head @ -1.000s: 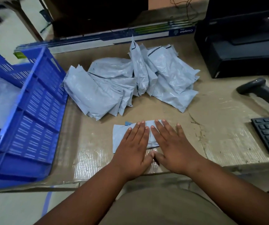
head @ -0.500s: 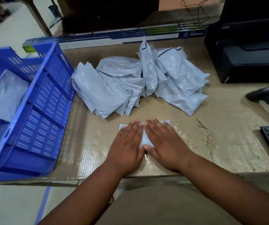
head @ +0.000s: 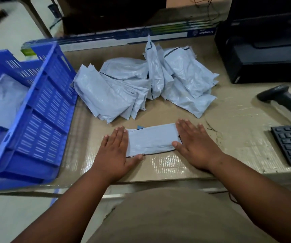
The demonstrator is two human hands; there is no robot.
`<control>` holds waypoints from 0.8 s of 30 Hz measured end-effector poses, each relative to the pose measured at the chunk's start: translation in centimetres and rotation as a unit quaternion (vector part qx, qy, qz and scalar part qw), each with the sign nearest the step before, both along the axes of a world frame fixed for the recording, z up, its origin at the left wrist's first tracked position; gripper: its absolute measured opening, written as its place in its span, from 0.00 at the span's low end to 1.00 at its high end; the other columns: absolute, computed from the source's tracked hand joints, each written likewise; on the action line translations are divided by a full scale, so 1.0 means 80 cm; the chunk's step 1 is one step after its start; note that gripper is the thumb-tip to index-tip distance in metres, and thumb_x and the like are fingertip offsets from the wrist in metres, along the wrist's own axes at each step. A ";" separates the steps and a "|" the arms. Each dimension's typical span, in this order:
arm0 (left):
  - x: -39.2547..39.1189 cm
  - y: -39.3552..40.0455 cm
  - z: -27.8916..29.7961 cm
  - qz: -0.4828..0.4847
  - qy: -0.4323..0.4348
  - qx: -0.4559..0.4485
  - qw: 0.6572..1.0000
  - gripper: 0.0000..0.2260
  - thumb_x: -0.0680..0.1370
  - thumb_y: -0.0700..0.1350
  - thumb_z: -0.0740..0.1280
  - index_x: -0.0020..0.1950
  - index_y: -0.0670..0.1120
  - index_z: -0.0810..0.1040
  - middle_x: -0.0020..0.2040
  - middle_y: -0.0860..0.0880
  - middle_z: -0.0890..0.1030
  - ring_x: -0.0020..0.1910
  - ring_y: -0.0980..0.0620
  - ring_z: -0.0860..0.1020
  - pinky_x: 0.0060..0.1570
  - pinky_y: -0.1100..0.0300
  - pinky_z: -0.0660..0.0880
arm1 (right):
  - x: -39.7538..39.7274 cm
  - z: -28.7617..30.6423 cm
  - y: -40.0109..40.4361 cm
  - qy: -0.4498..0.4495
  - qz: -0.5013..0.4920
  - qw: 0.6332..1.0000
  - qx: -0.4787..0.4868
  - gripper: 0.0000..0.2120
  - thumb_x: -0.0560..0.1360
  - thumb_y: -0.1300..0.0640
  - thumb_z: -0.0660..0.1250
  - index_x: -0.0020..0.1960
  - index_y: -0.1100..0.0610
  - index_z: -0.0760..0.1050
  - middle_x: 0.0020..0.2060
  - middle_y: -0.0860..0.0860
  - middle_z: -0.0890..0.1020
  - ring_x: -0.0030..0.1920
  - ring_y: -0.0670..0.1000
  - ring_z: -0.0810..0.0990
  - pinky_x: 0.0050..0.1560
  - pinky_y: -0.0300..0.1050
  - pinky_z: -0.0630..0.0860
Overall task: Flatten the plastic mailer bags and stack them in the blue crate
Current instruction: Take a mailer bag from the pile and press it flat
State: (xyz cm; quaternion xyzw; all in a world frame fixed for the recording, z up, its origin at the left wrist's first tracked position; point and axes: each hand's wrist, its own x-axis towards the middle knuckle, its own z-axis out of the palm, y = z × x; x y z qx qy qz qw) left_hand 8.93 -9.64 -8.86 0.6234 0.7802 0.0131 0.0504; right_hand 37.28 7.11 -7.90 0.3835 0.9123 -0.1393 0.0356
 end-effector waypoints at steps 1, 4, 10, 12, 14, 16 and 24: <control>-0.001 -0.003 0.005 0.003 -0.010 0.012 1.000 0.45 0.80 0.74 0.45 0.86 0.43 0.49 0.87 0.45 0.48 0.85 0.47 0.47 0.82 0.40 0.52 | -0.001 0.005 0.000 0.020 -0.019 1.000 -0.010 0.41 0.80 0.31 0.36 0.86 0.53 0.40 0.86 0.49 0.43 0.85 0.49 0.39 0.83 0.58 0.39; 0.014 0.005 0.021 -0.047 -0.037 0.067 0.996 0.36 0.83 0.59 0.55 0.86 0.45 0.47 0.87 0.46 0.48 0.85 0.48 0.48 0.83 0.45 0.51 | -0.015 0.020 -0.001 0.062 -0.015 0.998 0.028 0.35 0.86 0.39 0.47 0.86 0.55 0.47 0.86 0.52 0.49 0.85 0.51 0.44 0.84 0.57 0.41; 0.072 0.056 0.010 -0.115 -0.065 0.061 0.989 0.30 0.84 0.51 0.51 0.85 0.42 0.57 0.85 0.43 0.59 0.84 0.46 0.55 0.81 0.43 0.55 | -0.084 0.012 -0.032 0.073 0.103 0.991 0.036 0.31 0.85 0.47 0.51 0.85 0.55 0.52 0.84 0.53 0.57 0.84 0.52 0.53 0.84 0.58 0.44; 0.067 0.051 -0.002 -0.114 -0.038 0.072 0.990 0.29 0.85 0.52 0.51 0.85 0.42 0.58 0.84 0.43 0.60 0.84 0.46 0.56 0.80 0.42 0.56 | -0.082 -0.004 -0.038 0.057 0.099 0.991 0.066 0.31 0.86 0.44 0.48 0.86 0.55 0.51 0.85 0.52 0.57 0.84 0.53 0.52 0.83 0.60 0.48; 0.055 0.043 -0.009 -0.110 -0.025 0.079 0.990 0.30 0.86 0.56 0.52 0.85 0.42 0.58 0.85 0.43 0.59 0.84 0.46 0.56 0.81 0.43 0.56 | -0.076 -0.012 -0.038 0.042 0.082 0.993 0.078 0.33 0.85 0.39 0.46 0.85 0.54 0.53 0.85 0.53 0.57 0.84 0.55 0.52 0.82 0.61 0.51; 0.044 0.038 -0.010 -0.089 -0.013 0.072 0.993 0.35 0.85 0.64 0.51 0.85 0.42 0.57 0.85 0.43 0.57 0.84 0.47 0.55 0.81 0.44 0.54 | -0.074 -0.016 -0.036 0.039 0.066 0.994 0.075 0.36 0.84 0.34 0.46 0.85 0.53 0.54 0.85 0.53 0.56 0.84 0.56 0.51 0.82 0.64 0.51; 0.021 0.012 -0.007 -0.016 0.021 0.003 1.000 0.45 0.81 0.74 0.47 0.86 0.43 0.48 0.86 0.44 0.49 0.85 0.46 0.47 0.82 0.41 0.52 | -0.024 -0.014 -0.011 0.010 0.005 0.999 0.043 0.45 0.78 0.23 0.42 0.86 0.49 0.43 0.86 0.50 0.46 0.85 0.53 0.44 0.83 0.60 0.44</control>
